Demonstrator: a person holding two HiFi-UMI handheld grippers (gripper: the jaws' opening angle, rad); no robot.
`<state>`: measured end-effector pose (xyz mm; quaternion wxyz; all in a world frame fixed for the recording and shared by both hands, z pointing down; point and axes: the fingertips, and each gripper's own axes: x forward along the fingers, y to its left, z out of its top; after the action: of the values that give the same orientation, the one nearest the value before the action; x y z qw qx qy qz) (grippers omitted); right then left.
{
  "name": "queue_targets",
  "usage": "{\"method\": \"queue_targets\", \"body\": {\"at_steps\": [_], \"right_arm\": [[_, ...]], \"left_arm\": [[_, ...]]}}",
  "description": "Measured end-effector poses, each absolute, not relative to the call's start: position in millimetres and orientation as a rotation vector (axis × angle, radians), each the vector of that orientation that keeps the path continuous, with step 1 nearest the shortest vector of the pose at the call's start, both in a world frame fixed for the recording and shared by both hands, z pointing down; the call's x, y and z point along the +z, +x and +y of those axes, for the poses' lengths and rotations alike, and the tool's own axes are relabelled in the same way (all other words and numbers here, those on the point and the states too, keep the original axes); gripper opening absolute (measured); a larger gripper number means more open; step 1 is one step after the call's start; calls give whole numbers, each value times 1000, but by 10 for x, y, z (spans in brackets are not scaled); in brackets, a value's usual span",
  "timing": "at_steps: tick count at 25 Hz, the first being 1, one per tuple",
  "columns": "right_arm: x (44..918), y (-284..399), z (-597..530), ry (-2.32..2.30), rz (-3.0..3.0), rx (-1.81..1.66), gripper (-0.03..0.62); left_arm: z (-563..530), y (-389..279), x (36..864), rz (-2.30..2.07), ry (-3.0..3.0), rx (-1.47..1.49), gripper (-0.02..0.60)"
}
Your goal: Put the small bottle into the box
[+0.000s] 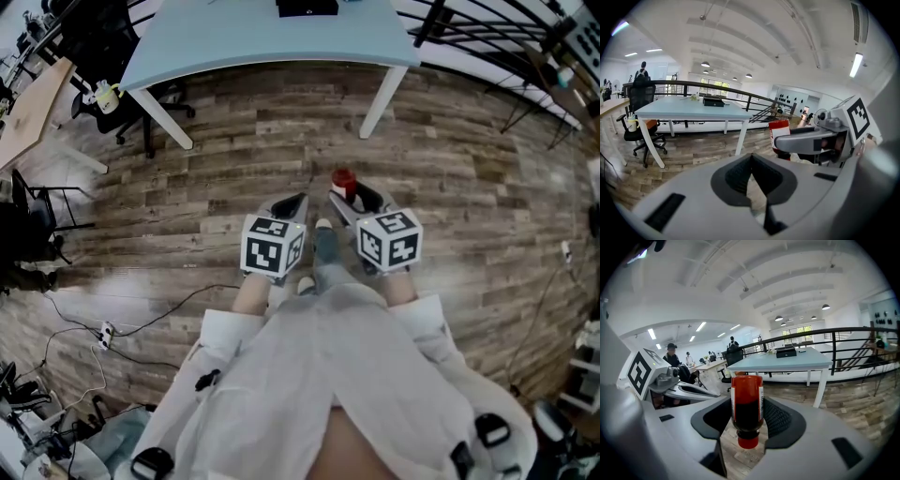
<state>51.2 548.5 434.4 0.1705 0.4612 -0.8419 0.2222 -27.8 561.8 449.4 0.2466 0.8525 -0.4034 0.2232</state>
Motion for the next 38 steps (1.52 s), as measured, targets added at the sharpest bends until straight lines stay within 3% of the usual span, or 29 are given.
{"method": "queue_targets", "body": {"at_steps": [19, 38], "right_arm": [[4105, 809, 3454, 1153, -2487, 536, 202], [4311, 1067, 2543, 1169, -2461, 628, 202]], "left_arm": [[3509, 64, 4283, -1273, 2267, 578, 3], [2629, 185, 4494, -1247, 2208, 608, 3]]}}
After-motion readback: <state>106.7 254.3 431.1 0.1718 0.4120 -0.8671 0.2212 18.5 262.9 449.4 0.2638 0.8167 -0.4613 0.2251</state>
